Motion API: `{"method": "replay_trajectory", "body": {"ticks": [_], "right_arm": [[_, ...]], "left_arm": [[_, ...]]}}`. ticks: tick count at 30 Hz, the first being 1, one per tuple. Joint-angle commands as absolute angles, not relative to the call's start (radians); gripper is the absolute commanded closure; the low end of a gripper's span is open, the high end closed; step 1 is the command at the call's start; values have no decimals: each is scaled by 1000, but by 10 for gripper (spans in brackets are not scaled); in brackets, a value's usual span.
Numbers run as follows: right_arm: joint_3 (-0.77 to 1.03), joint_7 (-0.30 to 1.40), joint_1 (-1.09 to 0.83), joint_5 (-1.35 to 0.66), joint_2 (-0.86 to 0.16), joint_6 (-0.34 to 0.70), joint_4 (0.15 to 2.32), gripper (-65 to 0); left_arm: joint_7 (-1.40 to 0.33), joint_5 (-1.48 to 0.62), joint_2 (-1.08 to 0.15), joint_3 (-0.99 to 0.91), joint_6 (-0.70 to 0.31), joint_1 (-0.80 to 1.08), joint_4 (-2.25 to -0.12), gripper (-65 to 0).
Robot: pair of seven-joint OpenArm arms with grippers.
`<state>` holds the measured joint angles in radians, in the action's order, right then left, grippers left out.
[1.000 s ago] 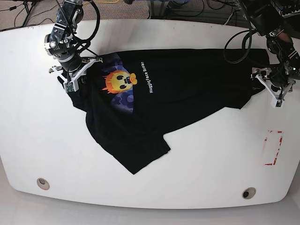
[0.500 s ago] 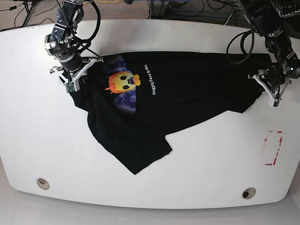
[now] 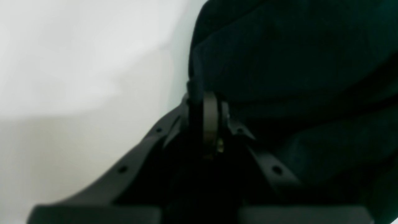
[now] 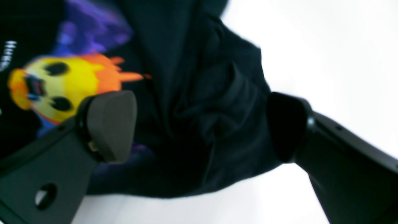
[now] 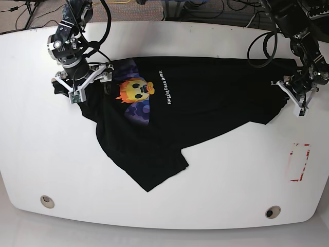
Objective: Layout the t-shirt on the table in an organized manner, then fold the t-shirt properly
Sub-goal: 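Move the right gripper along the t-shirt side and grasp it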
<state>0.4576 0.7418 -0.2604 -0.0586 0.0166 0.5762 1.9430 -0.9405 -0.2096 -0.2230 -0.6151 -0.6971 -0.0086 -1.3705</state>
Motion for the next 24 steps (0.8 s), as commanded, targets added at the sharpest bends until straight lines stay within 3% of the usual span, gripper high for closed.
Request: {"method": "replay_trajectory", "body": {"ticks": [1,10,24], "right_arm": [[464,717,-200,-71,8,570,1960,-625],[476,719,4,-64,-8,576,1791,-604],[476,631,328,-71,-125,578,1276,-571]], "left_arm": [[-951,-196,-239,-616,-698,-15,-1382,-3],[-951,-196,-240,-615,-698,-15,-1382,-3],[-951,-196,-242,-616,-698,-13,-1382,0]]}}
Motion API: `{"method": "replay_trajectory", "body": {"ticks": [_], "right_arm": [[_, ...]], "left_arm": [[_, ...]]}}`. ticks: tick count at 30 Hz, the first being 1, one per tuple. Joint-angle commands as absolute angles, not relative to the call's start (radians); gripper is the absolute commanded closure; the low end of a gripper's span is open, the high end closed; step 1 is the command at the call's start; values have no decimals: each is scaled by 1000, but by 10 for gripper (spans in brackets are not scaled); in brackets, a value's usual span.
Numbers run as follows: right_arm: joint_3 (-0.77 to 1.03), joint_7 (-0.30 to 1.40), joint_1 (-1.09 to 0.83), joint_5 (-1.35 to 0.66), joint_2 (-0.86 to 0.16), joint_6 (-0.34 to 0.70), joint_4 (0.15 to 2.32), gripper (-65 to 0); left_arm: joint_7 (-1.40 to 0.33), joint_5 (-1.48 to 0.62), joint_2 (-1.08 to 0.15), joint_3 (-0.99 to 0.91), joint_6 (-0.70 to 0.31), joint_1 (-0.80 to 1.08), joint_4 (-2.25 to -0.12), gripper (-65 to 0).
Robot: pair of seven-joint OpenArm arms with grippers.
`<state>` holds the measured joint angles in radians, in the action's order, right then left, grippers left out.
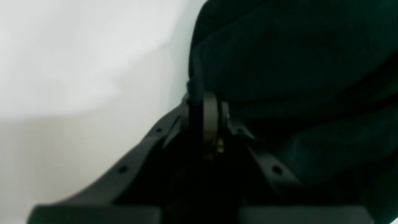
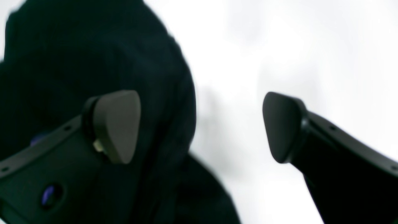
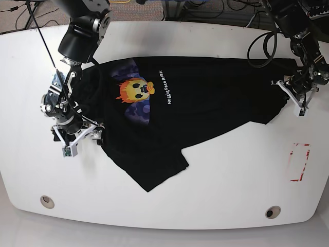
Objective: Layout the t-shirt on the table in an organized manner, then fold the t-shirt properly
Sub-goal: 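Move the right gripper along the t-shirt side and grasp it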
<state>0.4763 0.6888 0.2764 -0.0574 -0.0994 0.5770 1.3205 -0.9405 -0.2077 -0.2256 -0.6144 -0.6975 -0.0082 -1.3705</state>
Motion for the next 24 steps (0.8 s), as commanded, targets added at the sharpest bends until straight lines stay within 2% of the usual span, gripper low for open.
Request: {"method": "replay_trajectory", "body": {"ticks": [1,11,24], "right_arm": [[476,621,338,-71,-133,578,1244,-569],[475,493,404,-71,-162,578,963,-569],[469,524,398,-67,-93,578,949,-568]], "left_arm": [[-951,-196,-242,-616,-698,-13,-1382,0],[-949,-196,-242,-616,-698,-16,-1382,0],[-949,-196,-242,-616,-698,-18,-1382,0]]}}
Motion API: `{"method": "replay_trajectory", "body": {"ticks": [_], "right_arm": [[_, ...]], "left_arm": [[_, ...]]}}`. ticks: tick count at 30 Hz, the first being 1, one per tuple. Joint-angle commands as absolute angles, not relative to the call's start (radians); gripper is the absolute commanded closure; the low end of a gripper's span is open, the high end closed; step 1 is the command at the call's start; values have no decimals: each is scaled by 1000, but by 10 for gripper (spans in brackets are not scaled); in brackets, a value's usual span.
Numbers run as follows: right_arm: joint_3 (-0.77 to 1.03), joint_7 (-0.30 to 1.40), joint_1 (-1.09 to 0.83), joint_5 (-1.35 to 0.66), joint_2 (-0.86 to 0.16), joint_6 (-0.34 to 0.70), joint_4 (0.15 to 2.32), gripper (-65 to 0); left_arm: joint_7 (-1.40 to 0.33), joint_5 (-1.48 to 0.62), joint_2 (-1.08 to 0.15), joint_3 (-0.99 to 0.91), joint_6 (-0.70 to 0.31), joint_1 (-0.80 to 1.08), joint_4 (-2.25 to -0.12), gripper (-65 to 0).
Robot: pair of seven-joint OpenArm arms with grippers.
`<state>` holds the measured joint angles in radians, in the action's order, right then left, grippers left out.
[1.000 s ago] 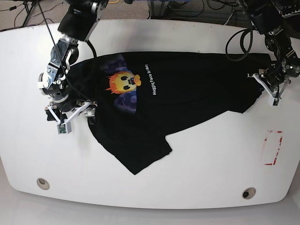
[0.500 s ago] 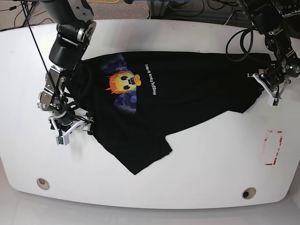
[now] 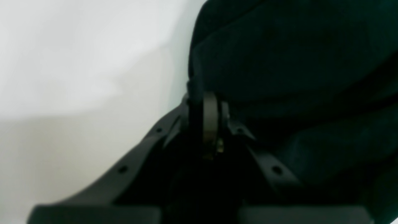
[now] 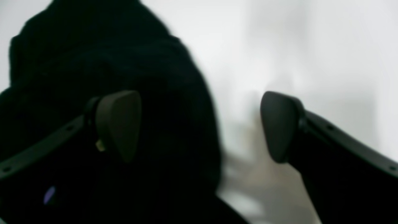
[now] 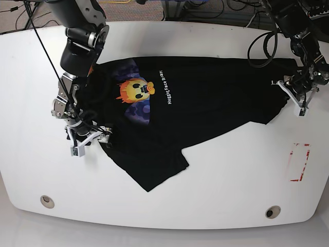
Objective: Layout the t-shirt on the table in an organized manner, then fold the t-shirt properly
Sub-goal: 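Move the right gripper along the t-shirt side and grasp it, then pull the t-shirt side with both grippers to straighten it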
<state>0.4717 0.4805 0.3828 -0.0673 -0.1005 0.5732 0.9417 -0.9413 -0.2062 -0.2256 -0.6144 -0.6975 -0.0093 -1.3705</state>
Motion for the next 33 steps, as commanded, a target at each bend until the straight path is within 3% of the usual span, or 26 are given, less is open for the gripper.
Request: {"method": "replay_trajectory", "body": {"ticks": [1,5,10,14,17,26,33], "right_arm": [[469,526,398,-65,-82,578,949,-568],[469,524,400,-64,-68,578,951,-514],[469,522,403,-64,-65,578,951,-314],[467,522,404,-64,-65,578,951,-100],[467,529,404,-64,-68,578,972,-16],[467,627,358,-65,-62,578,1159,0],[390,730,271,-67,-36,578,1423,0]], "left_arm": [[-949,-196,-242,-616,-698,-18,-1382,0],[-949,-196,-242,-616,-698,-19,-1382,0],[-949,-196,-243,-615,-698,-21,-1382,0],[-949,-196,-260,-613,-698,-21,-1383,0],[-949,-196,-262,-613,-698,-22,-1383,0],[-917,-194,-262,-613,-698,-21,-1432,0],[-917,-194,-259,-613,-698,-18,-1566,0]]}}
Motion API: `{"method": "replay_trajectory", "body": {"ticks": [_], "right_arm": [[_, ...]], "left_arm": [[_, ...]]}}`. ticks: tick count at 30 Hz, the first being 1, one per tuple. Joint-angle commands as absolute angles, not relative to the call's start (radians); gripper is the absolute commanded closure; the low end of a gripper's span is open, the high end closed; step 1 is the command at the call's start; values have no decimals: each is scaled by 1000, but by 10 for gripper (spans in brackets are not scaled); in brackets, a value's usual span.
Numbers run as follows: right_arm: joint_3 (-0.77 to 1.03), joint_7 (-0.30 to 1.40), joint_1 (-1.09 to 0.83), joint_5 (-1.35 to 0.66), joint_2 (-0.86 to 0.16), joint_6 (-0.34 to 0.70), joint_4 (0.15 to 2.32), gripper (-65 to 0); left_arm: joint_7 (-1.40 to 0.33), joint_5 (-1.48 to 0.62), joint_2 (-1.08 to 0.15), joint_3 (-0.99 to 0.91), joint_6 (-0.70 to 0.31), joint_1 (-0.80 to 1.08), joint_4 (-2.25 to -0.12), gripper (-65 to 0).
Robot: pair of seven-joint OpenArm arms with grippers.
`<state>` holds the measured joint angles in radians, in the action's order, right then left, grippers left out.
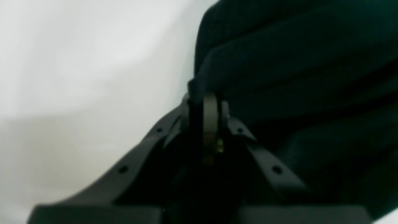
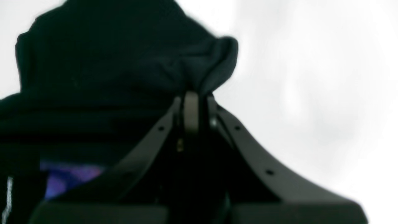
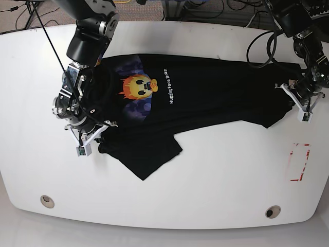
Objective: Layout the t-shirt on the table in an organized manner, then fold the t-shirt properly
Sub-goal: 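Pull the t-shirt side with both grippers to straighten it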
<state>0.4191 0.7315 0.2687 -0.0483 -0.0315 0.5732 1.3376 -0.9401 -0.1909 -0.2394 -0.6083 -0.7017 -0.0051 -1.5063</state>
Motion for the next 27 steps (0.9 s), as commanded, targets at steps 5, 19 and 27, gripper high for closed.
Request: {"method": "replay_trajectory", "body": {"ticks": [5,19,27], "right_arm": [[312,750,191,-64,-35,575,1590,0],[237,750,117,-62,-35,570,1696,0],[237,750,114,-62,-35,570,1709,0]], "left_arm": [[-918,-194,-259,-615,-698,-13,-1669,0],[-920,-194,-260,-599,-698,10,-1787,-3],[-947,-196,-262,-610,-698,30,-1840,0]]}}
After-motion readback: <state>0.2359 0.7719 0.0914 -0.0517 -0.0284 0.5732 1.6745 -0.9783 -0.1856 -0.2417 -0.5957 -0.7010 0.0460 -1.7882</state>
